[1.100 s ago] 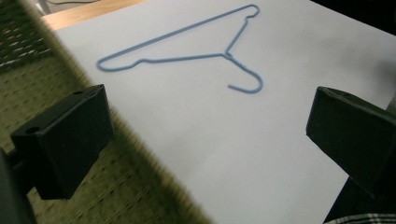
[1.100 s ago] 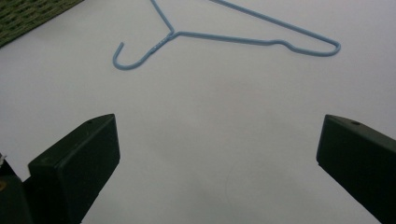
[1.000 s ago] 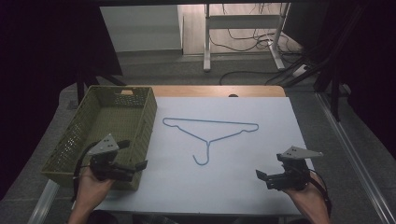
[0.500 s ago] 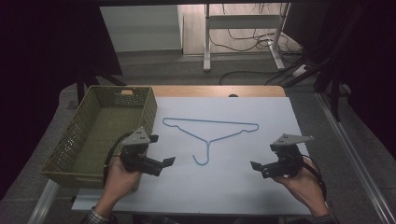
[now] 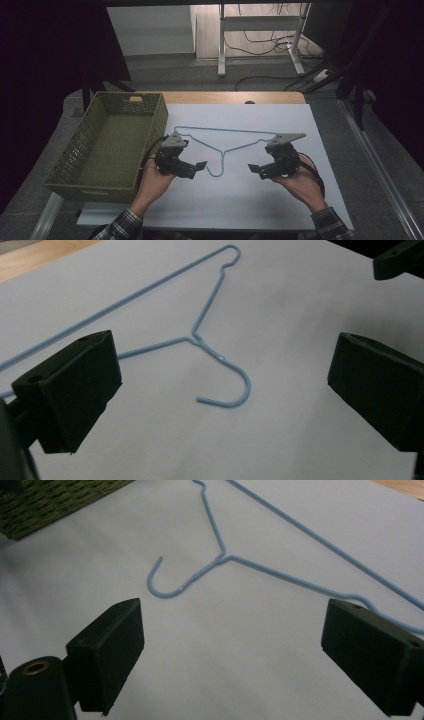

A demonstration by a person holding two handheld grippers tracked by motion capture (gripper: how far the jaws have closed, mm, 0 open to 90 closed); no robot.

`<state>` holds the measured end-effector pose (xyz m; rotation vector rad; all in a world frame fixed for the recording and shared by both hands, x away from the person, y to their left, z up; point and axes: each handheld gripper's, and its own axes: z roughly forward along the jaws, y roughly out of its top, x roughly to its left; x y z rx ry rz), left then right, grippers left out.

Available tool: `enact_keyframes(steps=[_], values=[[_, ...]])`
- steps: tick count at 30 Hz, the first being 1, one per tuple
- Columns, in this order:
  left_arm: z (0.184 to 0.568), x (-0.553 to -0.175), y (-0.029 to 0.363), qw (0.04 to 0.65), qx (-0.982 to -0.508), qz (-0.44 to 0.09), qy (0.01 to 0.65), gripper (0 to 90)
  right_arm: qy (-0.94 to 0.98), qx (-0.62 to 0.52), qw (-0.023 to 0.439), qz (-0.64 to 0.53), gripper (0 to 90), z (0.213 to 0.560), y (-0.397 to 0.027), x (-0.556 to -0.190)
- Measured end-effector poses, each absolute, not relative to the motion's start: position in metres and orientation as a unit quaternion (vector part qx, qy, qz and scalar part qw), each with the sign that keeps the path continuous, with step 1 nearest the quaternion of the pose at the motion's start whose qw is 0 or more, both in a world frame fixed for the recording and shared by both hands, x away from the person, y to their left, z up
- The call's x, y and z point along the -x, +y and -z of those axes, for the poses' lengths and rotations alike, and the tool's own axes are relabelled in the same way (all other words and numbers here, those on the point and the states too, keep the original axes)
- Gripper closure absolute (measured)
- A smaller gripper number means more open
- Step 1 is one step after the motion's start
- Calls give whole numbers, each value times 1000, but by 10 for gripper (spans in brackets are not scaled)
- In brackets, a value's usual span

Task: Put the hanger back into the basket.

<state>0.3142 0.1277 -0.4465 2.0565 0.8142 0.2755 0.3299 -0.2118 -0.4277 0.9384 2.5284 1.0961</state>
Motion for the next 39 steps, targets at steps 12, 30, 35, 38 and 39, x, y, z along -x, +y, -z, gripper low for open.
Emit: enact_keyframes(steps=[12, 30, 35, 38, 39], values=[[481, -327, 132, 420, -817, -128, 373, 16, 893, -257, 79, -361, 369, 454, -155, -348], [499, -332, 134, 403, -821, -126, 384, 9, 940, -152, 30, -304, 725, 511, -95, -362], [499, -332, 137, 400, -819, -124, 393, 12, 946, -141, 20, -291, 796, 517, -89, -365], [499, -332, 137, 401, -819, -123, 391, 13, 947, -134, 13, -292, 851, 518, -89, -367], [499, -332, 137, 401, -820, -123, 390, 13, 948, -130, 13, -291, 855, 518, -89, -368]])
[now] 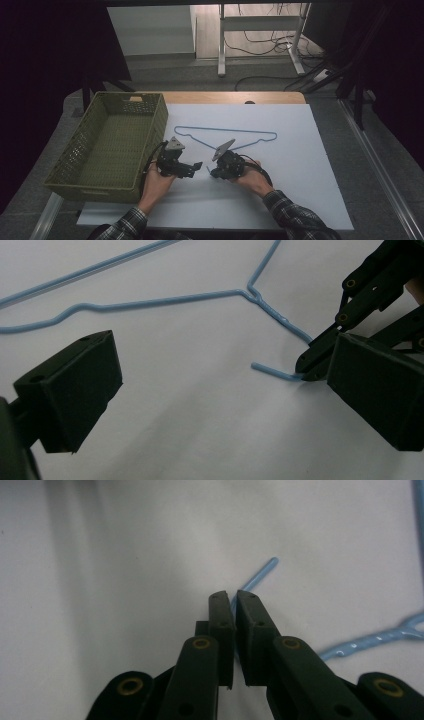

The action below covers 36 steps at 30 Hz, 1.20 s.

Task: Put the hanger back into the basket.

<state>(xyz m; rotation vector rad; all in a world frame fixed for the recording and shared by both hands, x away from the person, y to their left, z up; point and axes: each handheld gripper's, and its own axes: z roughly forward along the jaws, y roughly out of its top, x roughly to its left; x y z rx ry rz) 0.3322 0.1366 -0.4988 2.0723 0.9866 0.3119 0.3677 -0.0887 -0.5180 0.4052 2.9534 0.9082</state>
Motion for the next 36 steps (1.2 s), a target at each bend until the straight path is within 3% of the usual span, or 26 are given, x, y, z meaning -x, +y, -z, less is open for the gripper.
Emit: enact_keyframes(steps=[9, 13, 16, 17, 24, 28, 36], values=[[496, -328, 137, 393, -826, -110, 390, 21, 946, -116, 18, -303, 864, 504, -89, -369], [500, -320, 127, 328, -862, -93, 375, 63, 943, -116, 15, -311, 864, 498, -90, -370], [507, -312, 117, 283, -885, -99, 356, 281, 943, -116, 15, -311, 864, 495, -90, -371], [508, -311, 116, 284, -888, -90, 349, 404, 943, -115, 15, -312, 864, 494, -90, -371], [513, -319, 98, 307, -885, -55, 346, 813, 942, -115, 16, -315, 864, 488, -90, -371], [516, -322, 89, 320, -880, -63, 346, 882, 939, -117, 16, -322, 864, 481, -91, -372], [528, -331, 88, 363, -855, -57, 365, 889, 938, -119, 14, -326, 864, 474, -89, -374]])
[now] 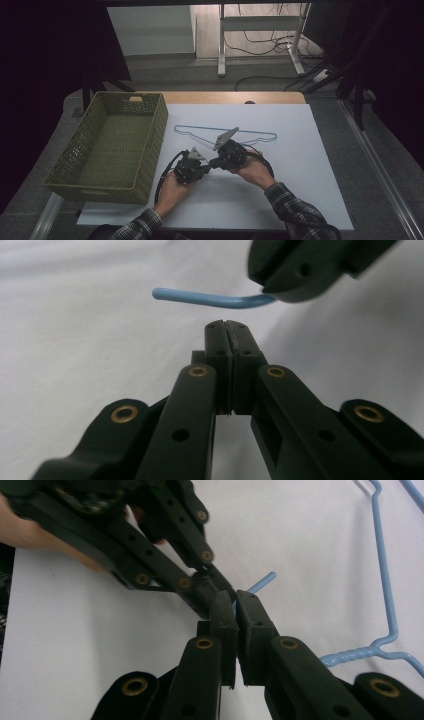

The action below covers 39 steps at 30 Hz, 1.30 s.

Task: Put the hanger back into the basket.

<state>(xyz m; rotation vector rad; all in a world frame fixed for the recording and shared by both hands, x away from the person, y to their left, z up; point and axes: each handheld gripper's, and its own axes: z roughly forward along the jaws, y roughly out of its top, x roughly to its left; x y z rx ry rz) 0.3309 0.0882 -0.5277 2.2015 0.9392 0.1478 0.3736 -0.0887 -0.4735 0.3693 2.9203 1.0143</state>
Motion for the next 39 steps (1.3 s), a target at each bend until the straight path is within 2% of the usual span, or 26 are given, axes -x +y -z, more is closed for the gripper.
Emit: enact_keyframes(steps=[9, 11, 18, 21, 22, 23, 26, 33, 36, 39], values=[[529, -333, 86, 384, -846, -60, 364, 872, 937, -119, 12, -327, 852, 475, -86, -374], [528, -333, 86, 384, -846, -61, 364, 866, 933, -122, 25, -336, 783, 469, -90, -374], [526, -334, 86, 384, -847, -67, 361, 856, 925, -175, 95, -323, 647, 444, -128, -400], [524, -334, 87, 387, -845, -65, 362, 852, 925, -182, 124, -309, 558, 452, -140, -413], [524, -334, 87, 387, -845, -65, 362, 851, 925, -182, 124, -309, 558, 452, -140, -413], [523, -335, 87, 385, -847, -68, 359, 849, 926, -183, 142, -297, 509, 462, -142, -420], [522, -334, 87, 389, -844, -65, 363, 847, 929, -180, 152, -284, 450, 474, -141, -426], [521, -336, 88, 388, -846, -63, 360, 839, 935, -164, 169, -264, 426, 500, -130, -443], [521, -336, 88, 389, -845, -62, 361, 836, 939, -152, 173, -254, 464, 508, -125, -447], [521, -336, 88, 388, -845, -63, 362, 829, 941, -147, 174, -252, 556, 512, -122, -450]])
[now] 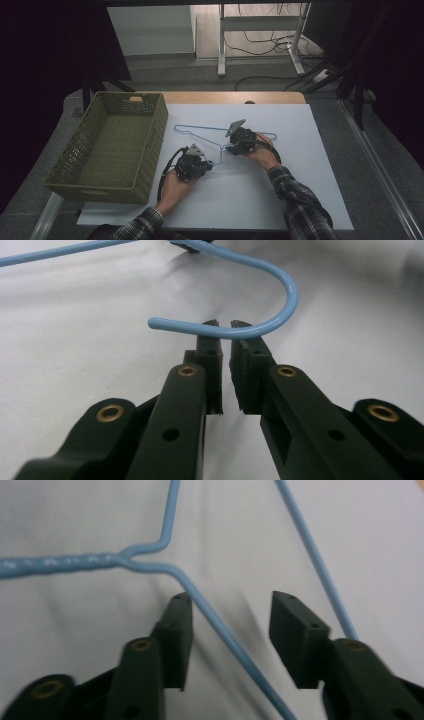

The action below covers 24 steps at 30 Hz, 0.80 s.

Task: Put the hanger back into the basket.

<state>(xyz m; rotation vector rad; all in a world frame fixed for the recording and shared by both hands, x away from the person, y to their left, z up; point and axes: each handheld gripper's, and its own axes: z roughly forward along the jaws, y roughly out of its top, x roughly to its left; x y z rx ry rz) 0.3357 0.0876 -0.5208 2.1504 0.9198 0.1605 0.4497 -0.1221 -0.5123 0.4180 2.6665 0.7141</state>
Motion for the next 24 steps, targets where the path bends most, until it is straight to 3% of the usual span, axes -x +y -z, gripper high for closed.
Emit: enact_keyframes(steps=[3, 6, 11, 16, 24], values=[[520, -336, 88, 390, -844, -63, 362, 827, 942, -141, 173, -249, 659, 512, -121, -450], [519, -335, 88, 388, -845, -65, 362, 814, 945, -128, 176, -245, 701, 512, -121, -450], [515, -334, 94, 385, -835, -74, 386, 736, 944, -77, 219, -236, 860, 501, -117, -439], [506, -337, 107, 410, -814, -78, 404, 661, 929, -119, 206, -283, 865, 473, -125, -436], [480, -343, 115, 464, -797, -90, 375, 371, 919, -151, 174, -321, 865, 450, -133, -426]])
